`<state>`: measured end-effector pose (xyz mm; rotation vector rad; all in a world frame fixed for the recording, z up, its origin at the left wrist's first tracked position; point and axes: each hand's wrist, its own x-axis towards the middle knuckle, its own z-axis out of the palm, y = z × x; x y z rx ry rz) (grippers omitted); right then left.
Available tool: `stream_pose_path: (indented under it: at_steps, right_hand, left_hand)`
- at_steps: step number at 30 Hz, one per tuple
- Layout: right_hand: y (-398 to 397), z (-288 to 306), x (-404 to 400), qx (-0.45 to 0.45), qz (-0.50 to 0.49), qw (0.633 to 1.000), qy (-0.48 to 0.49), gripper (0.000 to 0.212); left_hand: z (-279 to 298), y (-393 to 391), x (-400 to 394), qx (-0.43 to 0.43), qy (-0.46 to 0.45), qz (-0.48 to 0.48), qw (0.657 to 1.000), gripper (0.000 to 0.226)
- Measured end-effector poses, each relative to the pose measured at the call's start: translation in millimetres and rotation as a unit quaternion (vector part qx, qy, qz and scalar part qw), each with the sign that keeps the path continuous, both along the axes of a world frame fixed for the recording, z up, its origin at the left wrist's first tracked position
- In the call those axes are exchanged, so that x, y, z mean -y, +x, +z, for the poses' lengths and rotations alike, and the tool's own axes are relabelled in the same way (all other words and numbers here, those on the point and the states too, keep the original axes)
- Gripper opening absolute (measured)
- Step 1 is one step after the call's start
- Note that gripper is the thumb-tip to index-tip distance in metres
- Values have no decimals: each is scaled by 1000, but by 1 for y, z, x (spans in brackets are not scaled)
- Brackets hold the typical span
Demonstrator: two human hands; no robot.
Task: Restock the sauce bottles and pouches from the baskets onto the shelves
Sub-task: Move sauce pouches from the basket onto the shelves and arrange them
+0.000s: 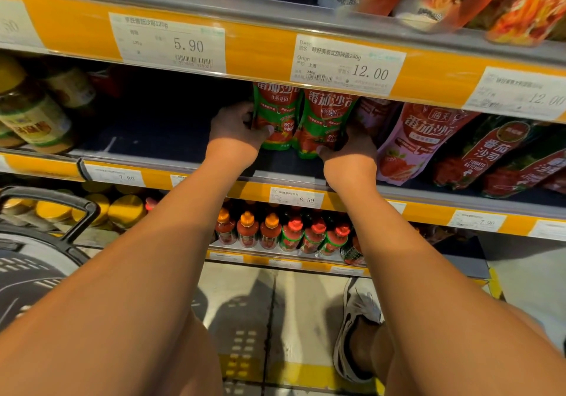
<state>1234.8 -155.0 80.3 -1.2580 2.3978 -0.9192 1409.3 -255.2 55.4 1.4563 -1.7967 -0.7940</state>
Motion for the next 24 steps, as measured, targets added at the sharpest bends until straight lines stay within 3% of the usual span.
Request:
stream_pose_path:
  at_steps: [6, 10, 14, 18, 21, 24]
  right_hand:
    - [0, -2, 1, -18, 10, 999, 32, 52]
    - [1, 1, -6, -1, 9, 1000, -5, 54]
    - [6, 5, -19, 9, -14, 999, -47, 58]
    - [16, 13, -37, 1, -44, 998, -52, 29]
    - [34, 18, -50, 7, 4, 998, -56, 25]
    - [61, 20, -61, 26, 124, 990, -69, 17]
  left_hand:
    - [1, 1, 0, -6, 11, -5, 1000, 44]
    - [7, 7, -5, 9, 16, -5, 1000, 51]
    - [21, 25, -15, -56, 35, 1, 998, 49]
    - [37, 49, -35, -130, 47, 14, 990, 38]
    - [53, 64, -51, -95, 38, 10, 995, 31]
    - [71, 83, -70, -45, 55, -31, 997, 23]
